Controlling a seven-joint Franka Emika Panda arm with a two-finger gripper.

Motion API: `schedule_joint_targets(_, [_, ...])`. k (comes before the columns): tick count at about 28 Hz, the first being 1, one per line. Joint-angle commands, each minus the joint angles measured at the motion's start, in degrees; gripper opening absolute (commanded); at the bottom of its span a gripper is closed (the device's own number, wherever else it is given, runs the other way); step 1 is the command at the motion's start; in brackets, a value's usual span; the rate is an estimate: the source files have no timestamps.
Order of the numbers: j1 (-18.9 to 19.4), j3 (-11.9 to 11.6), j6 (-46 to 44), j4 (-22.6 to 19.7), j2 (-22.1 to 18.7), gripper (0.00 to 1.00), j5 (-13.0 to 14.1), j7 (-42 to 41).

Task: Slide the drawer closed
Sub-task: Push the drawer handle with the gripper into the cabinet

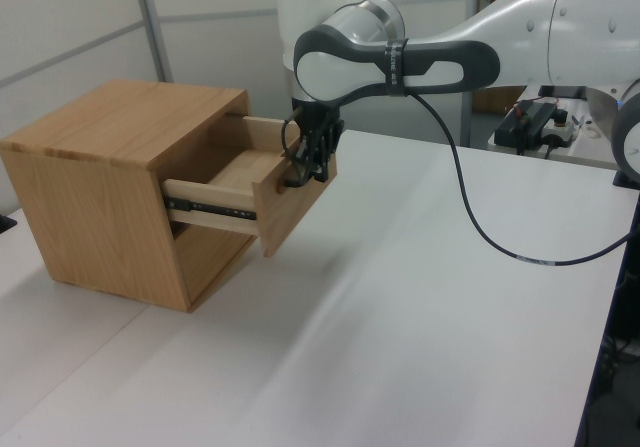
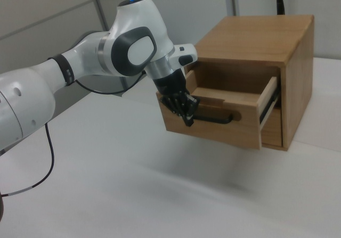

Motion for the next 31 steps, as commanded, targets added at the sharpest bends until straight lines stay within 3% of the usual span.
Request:
schedule_joint_targets(1, [0.2,-0.2,7.3,-0.8,0.9,0.0,-0.4,0.7])
schedule_joint_targets(19, [0.4,-0.1,40.4,-1.1,7.1,0.0,-0.2,0.7])
schedule_joint_targets(31, [1.0,-0.2,61.3,-1.8,15.7,0.0,-0.8,0.5])
